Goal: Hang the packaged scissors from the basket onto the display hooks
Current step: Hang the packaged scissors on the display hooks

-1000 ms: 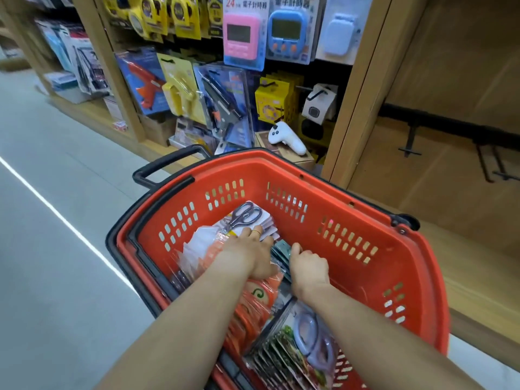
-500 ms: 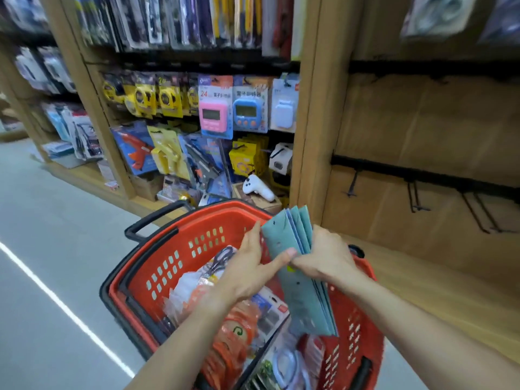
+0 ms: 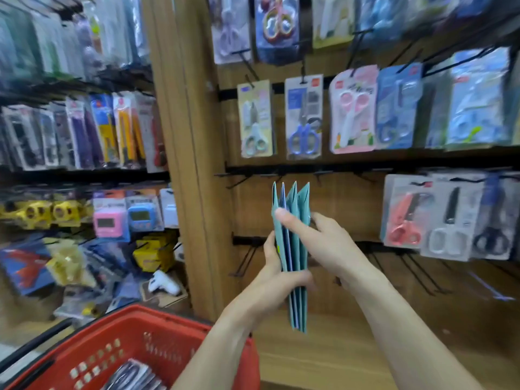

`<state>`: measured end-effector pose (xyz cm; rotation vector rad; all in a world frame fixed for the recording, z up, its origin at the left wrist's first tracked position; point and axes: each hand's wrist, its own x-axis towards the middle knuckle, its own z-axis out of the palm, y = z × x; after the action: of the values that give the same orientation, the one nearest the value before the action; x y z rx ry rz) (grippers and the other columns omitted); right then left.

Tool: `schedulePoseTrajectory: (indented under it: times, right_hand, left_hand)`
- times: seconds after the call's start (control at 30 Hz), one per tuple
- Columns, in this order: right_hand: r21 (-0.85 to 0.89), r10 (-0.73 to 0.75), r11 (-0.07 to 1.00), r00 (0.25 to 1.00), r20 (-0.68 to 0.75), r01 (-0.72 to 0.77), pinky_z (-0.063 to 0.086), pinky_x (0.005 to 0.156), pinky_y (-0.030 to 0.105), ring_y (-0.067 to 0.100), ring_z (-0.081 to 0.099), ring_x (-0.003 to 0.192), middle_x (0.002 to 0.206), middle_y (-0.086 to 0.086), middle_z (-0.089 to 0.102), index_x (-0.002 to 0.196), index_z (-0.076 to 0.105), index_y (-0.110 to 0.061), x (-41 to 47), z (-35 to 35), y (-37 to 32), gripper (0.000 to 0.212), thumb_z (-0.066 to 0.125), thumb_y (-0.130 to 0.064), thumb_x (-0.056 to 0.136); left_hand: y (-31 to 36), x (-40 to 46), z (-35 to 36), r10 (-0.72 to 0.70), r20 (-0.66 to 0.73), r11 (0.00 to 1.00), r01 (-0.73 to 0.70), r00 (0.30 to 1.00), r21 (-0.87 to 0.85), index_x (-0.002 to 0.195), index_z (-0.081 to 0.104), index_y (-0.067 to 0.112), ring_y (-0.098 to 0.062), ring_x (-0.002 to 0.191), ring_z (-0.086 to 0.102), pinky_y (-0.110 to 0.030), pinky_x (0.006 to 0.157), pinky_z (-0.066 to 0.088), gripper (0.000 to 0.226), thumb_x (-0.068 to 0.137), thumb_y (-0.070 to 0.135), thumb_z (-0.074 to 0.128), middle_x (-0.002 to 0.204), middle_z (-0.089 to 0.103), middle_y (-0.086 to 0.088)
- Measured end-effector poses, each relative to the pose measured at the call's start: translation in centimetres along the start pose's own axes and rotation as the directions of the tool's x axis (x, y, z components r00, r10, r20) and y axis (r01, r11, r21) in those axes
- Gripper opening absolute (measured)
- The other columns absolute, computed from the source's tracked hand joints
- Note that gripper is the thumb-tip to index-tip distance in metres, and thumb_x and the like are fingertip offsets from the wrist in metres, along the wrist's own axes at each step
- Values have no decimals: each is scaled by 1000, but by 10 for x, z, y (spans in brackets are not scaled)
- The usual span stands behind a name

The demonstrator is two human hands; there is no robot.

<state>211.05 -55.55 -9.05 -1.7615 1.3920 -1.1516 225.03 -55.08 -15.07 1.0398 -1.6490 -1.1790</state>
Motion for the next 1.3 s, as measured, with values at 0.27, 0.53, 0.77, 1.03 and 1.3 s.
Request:
schedulePoseTrajectory:
  times: [0.27, 0.53, 0.77, 1.03, 1.3]
  right_hand:
    - [254, 144, 959, 988, -57, -125, 57, 96, 50, 24, 69, 110, 119, 5, 70, 123, 60, -58, -11, -98, 70, 59, 86, -29, 80]
    - [398, 301, 867, 952, 62, -300, 55, 102, 49, 24, 76, 102, 104, 4, 81, 118, 70, -11, -19, -127, 104, 47, 89, -13, 75]
    - [458, 286, 856, 958, -29, -241, 61, 83, 42, 27, 79, 93, 101, 9, 81, 116, 70, -5, -13, -134, 125, 42, 86, -4, 78]
    - [547, 225, 826, 969, -104, -133, 62, 85, 46, 33, 78, 91, 100, 12, 80, 113, 72, -6, -9, -132, 128, 37, 85, -3, 79]
    - [549, 167, 832, 979, -115, -77, 59, 73, 31, 25, 78, 92, 102, 9, 81, 116, 70, -8, -2, -130, 134, 39, 84, -2, 80]
  left_hand:
    - [21, 37, 67, -102, 182, 899, 169, 978, -405, 134, 62, -1, -49, 101, 69, -52, 84, 60, 71, 64, 13, 61, 121, 69, -33]
    - [12, 33, 98, -185, 179, 816, 253, 966, -519, 127, 71, 6, -40, 96, 77, -48, 82, 62, 45, 84, 17, 75, 119, 75, -26]
    - [2, 41, 105, -222, 146, 754, 265, 964, -602, 113, 82, 13, -43, 108, 74, -54, 98, 57, 30, 93, 29, 67, 124, 74, -24]
    - [-16, 55, 104, -99, 16, 818, 90, 995, -569, 138, 64, 13, -45, 120, 69, -64, 111, 47, 63, 79, 26, 84, 131, 72, -20]
    - [-22, 59, 100, -44, -33, 856, 21, 998, -516, 137, 64, 13, -39, 118, 71, -59, 108, 52, 56, 86, 20, 85, 129, 74, -15]
